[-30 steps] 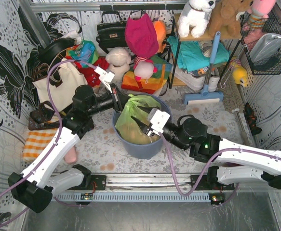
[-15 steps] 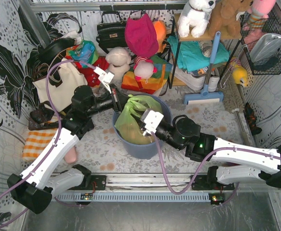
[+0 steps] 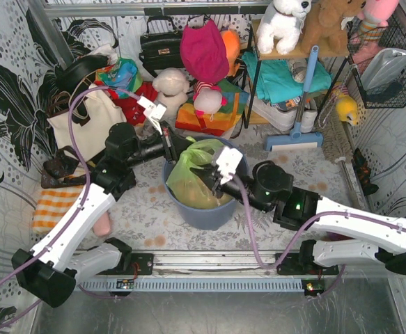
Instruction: Tie the trash bag
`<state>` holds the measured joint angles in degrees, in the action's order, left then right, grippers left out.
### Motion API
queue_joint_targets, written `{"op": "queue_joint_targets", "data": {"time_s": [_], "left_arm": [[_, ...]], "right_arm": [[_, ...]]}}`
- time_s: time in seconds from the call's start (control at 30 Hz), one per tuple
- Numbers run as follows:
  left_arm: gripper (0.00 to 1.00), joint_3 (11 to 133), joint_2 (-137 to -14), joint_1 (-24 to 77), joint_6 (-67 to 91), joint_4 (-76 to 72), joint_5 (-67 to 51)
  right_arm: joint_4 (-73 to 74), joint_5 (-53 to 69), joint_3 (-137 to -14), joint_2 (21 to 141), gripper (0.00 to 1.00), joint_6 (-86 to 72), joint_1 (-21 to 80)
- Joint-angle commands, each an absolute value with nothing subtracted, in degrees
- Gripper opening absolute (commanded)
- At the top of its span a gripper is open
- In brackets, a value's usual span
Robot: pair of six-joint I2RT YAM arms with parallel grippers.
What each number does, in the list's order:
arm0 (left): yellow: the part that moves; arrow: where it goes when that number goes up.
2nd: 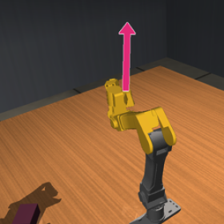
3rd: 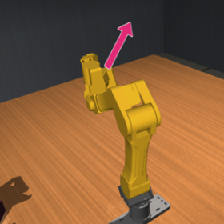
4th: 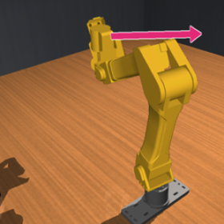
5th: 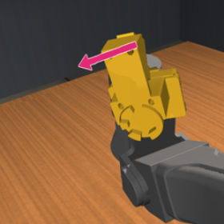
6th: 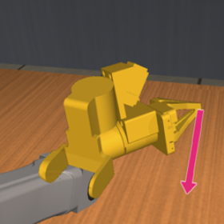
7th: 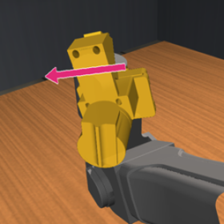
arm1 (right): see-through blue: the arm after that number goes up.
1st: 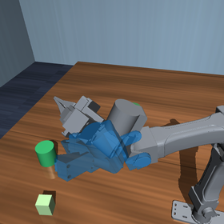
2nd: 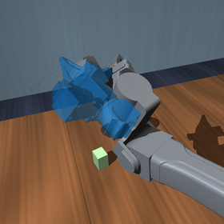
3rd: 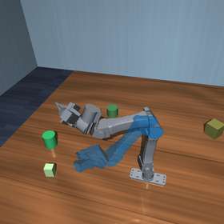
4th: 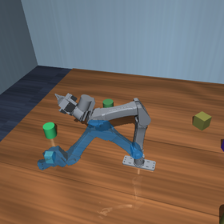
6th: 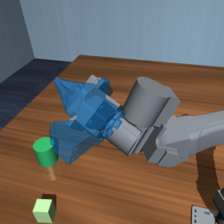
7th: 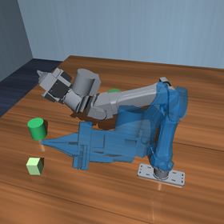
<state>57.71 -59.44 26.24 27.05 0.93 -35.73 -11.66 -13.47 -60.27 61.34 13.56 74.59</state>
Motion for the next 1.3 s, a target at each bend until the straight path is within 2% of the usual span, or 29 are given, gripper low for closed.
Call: {"op": "queue_joint_targets", "data": {"time_s": [0.0, 0.2, 0.37, 0.57, 0.87, 1.1, 1.13, 1.17, 1.2, 1.27], "left_arm": [[0.00, 61.65, -61.91, 26.24, 25.12, -0.99, -36.80], [0.00, 66.52, -67.76, 26.27, 24.03, -3.62, -38.14], [0.00, 66.63, -70.15, 26.28, 25.31, -11.64, -40.67], [0.00, 68.64, -72.98, 26.21, 25.10, -15.95, -40.31], [0.00, 70.67, -75.61, 26.25, 24.54, -17.31, -36.76], [0.00, 63.51, -72.95, 26.28, 24.95, -17.75, -35.87], [0.00, 63.07, -72.80, 26.26, 24.96, -17.23, -36.61], [0.00, 62.68, -72.66, 26.27, 24.74, -16.24, -37.13], [0.00, 62.36, -72.42, 26.22, 24.33, -15.17, -37.50], [0.00, 61.32, -71.60, 26.23, 24.10, -13.74, -38.16]], "right_arm": [[-3.89, -1.18, -65.94, 61.03, 0.00, -6.73, 69.65], [-7.11, 16.42, -64.82, 62.41, 0.00, -19.19, 67.03], [-21.73, 24.08, -58.20, 63.04, 0.00, -30.77, 66.51], [-27.91, 28.78, -59.60, 63.06, 0.00, -37.22, 66.45], [-25.18, 26.64, -58.42, 56.66, 0.00, -40.01, 66.49], [-11.29, 14.11, -55.26, 48.27, 0.00, -27.30, 66.52], [-9.72, 12.44, -55.39, 47.40, 0.04, -23.77, 66.57], [-8.33, 11.10, -55.81, 46.74, 0.16, -20.74, 66.54], [-7.12, 10.39, -56.26, 46.35, 0.31, -17.04, 66.52], [-5.39, 10.14, -57.43, 45.99, 0.49, -10.48, 66.56]]}}
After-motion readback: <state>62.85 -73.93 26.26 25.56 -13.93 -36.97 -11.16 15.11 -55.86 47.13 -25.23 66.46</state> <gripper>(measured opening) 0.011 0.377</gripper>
